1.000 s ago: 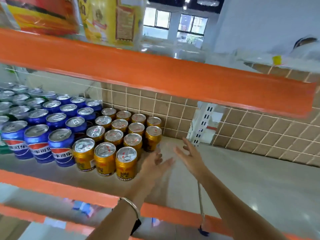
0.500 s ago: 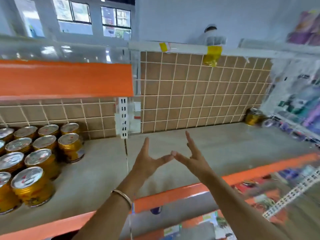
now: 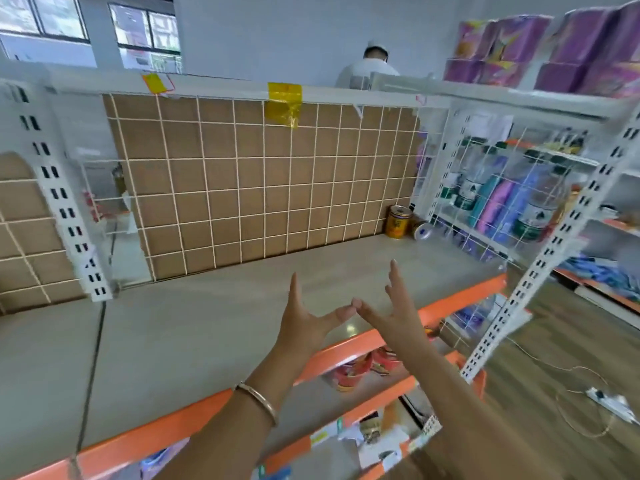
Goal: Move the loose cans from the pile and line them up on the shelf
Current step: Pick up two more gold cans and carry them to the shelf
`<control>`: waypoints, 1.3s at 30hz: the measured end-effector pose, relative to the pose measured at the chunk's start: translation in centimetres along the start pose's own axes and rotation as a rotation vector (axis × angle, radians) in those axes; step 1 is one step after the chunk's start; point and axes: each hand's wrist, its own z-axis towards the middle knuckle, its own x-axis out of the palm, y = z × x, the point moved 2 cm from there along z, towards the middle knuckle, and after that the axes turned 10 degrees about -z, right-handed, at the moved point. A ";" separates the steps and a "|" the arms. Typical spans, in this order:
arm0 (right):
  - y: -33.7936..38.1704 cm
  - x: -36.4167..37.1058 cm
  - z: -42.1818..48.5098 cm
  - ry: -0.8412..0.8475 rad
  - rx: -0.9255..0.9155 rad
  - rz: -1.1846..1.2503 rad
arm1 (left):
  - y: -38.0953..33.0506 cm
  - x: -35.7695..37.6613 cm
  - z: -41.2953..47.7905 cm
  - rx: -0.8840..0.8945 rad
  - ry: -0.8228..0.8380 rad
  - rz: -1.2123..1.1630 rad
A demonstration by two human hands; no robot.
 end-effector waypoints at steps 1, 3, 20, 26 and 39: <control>-0.8 -0.8 0.2 -0.017 0.011 -0.002 | 0.3 1.1 0.2 -0.001 0.009 -0.013; -2.2 -1.9 0.6 -0.040 0.036 0.004 | 1.1 2.9 0.9 -0.004 0.025 -0.041; -10.6 -8.8 14.3 -0.208 0.227 0.080 | 2.9 14.2 17.1 -0.015 0.122 -0.114; -13.4 -10.3 19.5 -0.193 0.249 0.088 | 3.5 17.1 22.2 -0.058 0.115 -0.081; -20.2 -16.7 33.9 -0.058 0.309 -0.261 | 3.7 25.4 34.4 0.044 -0.110 0.122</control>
